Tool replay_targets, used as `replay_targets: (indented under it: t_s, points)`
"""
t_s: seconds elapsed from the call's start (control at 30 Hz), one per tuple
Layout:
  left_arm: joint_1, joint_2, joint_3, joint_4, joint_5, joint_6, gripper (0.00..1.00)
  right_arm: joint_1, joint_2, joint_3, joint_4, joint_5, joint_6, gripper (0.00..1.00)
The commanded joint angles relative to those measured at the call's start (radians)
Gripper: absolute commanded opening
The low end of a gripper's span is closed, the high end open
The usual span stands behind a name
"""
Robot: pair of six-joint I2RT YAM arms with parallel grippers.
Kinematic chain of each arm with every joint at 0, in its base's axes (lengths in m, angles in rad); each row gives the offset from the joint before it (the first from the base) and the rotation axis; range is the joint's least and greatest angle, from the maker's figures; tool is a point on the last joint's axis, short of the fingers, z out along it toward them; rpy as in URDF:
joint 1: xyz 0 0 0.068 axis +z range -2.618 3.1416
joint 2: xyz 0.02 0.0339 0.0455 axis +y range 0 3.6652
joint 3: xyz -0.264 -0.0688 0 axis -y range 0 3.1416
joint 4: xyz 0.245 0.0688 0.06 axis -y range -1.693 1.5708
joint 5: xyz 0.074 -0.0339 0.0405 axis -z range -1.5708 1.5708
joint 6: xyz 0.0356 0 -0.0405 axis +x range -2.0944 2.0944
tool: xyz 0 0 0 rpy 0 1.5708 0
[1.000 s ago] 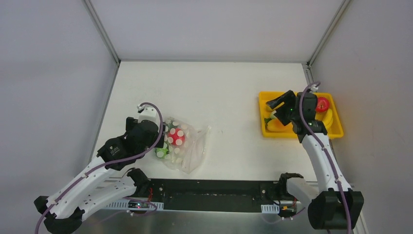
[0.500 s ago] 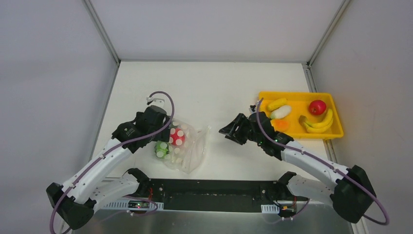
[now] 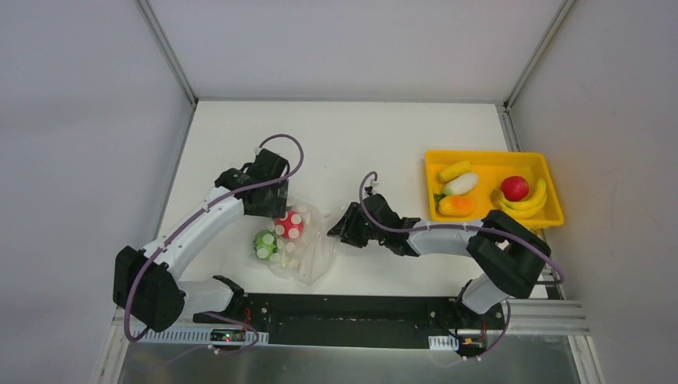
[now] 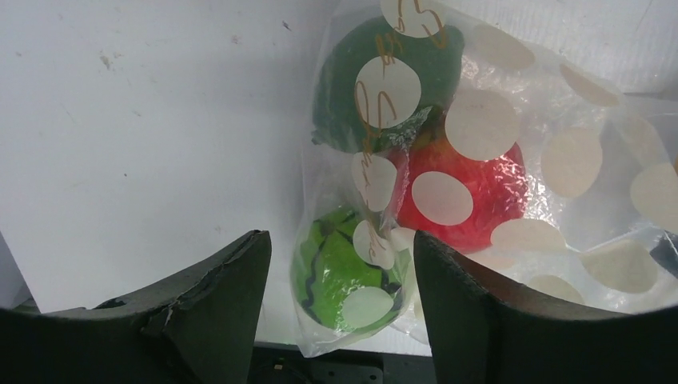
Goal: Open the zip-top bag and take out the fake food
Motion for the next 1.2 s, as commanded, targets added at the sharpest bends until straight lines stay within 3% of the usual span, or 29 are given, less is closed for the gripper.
replay_targets:
  t_s: [0.0,0.23,0.53,0.7,0.9,1.17]
  points:
    - [0.016,0.084,0.04,0.003,0.04,0.01,0.67,0.033,0.088,0.083,0.147,0.019,-0.019,0.42]
    - [0.024,0.2,0.061,-0.022,0.097,0.017,0.61,0.06,0.139,0.13,0.174,0.027,-0.026,0.4]
    - [0.024,0.265,0.069,-0.025,0.17,0.018,0.52,0.087,-0.095,0.081,-0.191,0.302,-0.012,0.52]
    - [0.024,0.264,0.072,-0.026,0.176,0.018,0.52,0.158,-0.183,0.133,-0.325,0.377,-0.084,0.53]
    - [0.024,0.235,0.074,-0.026,0.152,0.018,0.54,0.207,-0.127,0.157,-0.264,0.319,-0.134,0.46]
    - [0.024,0.086,0.046,0.028,0.056,0.008,0.56,0.206,0.027,0.149,-0.06,0.319,-0.172,0.39]
